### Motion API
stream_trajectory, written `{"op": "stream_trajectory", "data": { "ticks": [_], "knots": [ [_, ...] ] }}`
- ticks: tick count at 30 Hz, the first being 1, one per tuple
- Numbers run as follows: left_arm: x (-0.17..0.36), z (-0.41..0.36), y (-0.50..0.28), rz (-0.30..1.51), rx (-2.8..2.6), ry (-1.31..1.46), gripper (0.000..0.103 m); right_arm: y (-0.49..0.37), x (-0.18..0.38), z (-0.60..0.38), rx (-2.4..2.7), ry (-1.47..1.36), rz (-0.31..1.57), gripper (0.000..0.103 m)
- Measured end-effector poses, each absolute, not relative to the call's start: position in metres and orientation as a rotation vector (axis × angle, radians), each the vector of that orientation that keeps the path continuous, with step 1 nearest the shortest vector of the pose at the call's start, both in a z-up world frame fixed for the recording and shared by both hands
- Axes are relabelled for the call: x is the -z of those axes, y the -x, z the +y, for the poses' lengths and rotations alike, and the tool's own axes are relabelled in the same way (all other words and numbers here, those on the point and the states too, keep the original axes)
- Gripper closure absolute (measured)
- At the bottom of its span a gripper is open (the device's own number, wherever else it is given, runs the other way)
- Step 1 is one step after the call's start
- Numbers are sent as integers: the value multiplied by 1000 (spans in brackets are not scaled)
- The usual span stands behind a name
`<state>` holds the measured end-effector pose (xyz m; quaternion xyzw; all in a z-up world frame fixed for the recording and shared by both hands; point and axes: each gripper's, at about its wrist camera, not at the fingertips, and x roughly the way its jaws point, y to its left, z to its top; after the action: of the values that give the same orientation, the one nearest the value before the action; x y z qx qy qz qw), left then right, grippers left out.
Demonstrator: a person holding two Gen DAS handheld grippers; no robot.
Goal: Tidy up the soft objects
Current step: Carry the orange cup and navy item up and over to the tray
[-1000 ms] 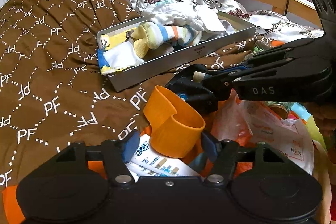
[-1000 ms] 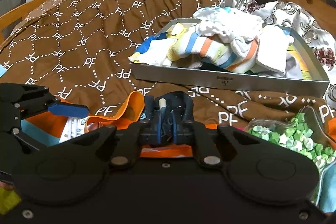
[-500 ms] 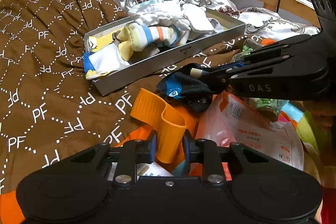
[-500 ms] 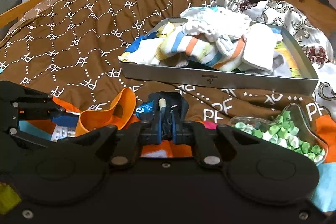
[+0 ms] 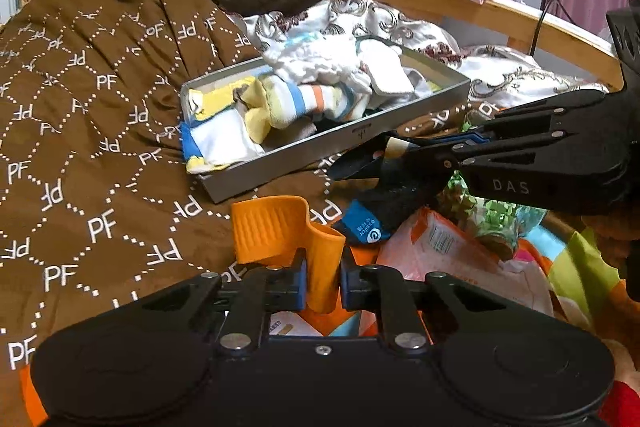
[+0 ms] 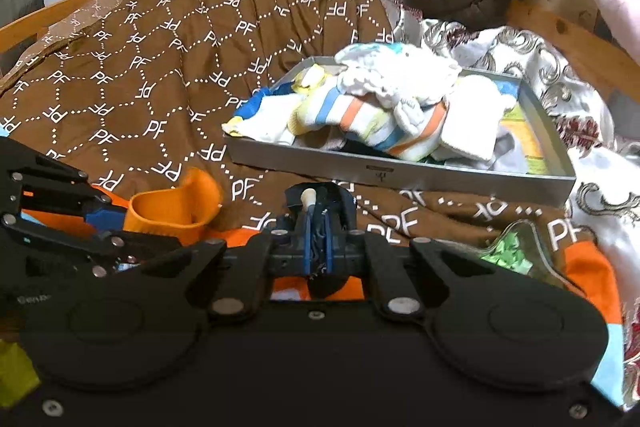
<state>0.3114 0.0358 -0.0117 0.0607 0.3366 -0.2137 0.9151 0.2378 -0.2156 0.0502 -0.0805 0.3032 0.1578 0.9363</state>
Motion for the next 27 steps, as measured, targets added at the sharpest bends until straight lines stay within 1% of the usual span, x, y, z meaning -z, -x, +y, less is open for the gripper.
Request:
{"op": "stream_trajectory", "data": {
  "ticks": [7,13,20,27],
  "knots": [
    [-4,40,-305,645,425,-101,88,-226,-68,-216,-317,187,584,102],
    [-24,43,-313,568,416,-72,88,-217,-86,-216,-313,211,543,102],
    [-45,43,-341,463,401,-45,88,-222,-109,-229,-300,260,501,102],
    [-57,30,-390,370,387,-10,88,-248,-144,-239,-272,287,426,102]
  ]
}}
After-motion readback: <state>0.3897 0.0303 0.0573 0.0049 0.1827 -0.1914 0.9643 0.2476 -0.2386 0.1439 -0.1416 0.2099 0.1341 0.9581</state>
